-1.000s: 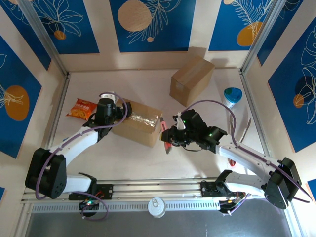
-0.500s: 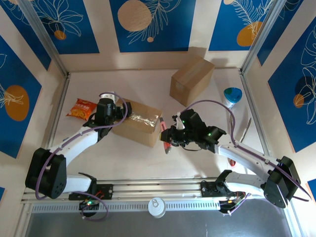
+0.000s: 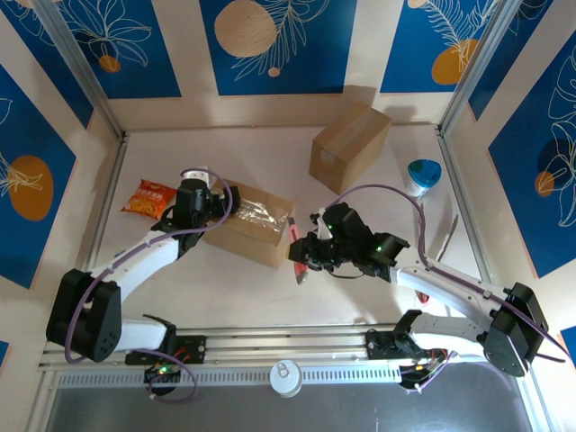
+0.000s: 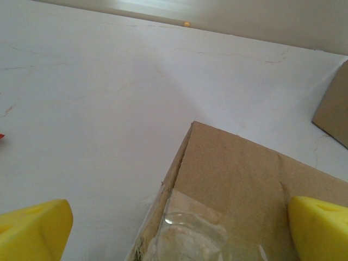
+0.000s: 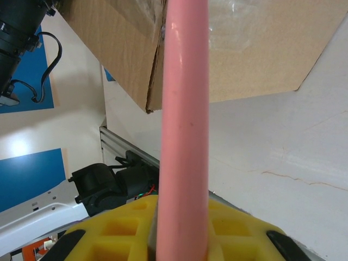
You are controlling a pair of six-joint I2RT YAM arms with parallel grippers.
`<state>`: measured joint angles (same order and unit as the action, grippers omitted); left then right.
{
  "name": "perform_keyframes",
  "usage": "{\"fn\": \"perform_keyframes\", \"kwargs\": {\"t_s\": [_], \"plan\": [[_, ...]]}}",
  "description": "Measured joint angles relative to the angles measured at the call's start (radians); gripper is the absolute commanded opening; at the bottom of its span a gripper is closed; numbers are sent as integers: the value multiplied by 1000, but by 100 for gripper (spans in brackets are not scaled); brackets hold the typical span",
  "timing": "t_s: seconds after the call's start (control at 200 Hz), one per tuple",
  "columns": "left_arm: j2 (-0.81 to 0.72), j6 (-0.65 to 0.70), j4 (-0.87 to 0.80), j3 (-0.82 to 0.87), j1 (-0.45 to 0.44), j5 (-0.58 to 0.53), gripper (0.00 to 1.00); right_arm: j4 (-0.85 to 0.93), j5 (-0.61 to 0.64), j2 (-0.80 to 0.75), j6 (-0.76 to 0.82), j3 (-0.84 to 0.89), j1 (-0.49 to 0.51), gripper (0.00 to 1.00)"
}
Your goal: Unpack the express box
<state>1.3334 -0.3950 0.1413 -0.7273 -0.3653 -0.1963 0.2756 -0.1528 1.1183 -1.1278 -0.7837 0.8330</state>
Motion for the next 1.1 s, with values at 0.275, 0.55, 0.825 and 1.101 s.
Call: {"fn": "perform_keyframes", "kwargs": {"t_s": [0.275,0.55,0.825,1.101], "plan": [[5,1,5,0,0,-7,100,-1,26,-11,-28,0,39,0],[11,3,13,-1,0,-10,100,1,45,-17,-56,1,83,0],[18,5,21,-3,0,-14,100,-7,61,-17,-77,8,124,0],[24,11,24,-7,0,-14,100,-22,81,-17,-99,14,169,0]]}}
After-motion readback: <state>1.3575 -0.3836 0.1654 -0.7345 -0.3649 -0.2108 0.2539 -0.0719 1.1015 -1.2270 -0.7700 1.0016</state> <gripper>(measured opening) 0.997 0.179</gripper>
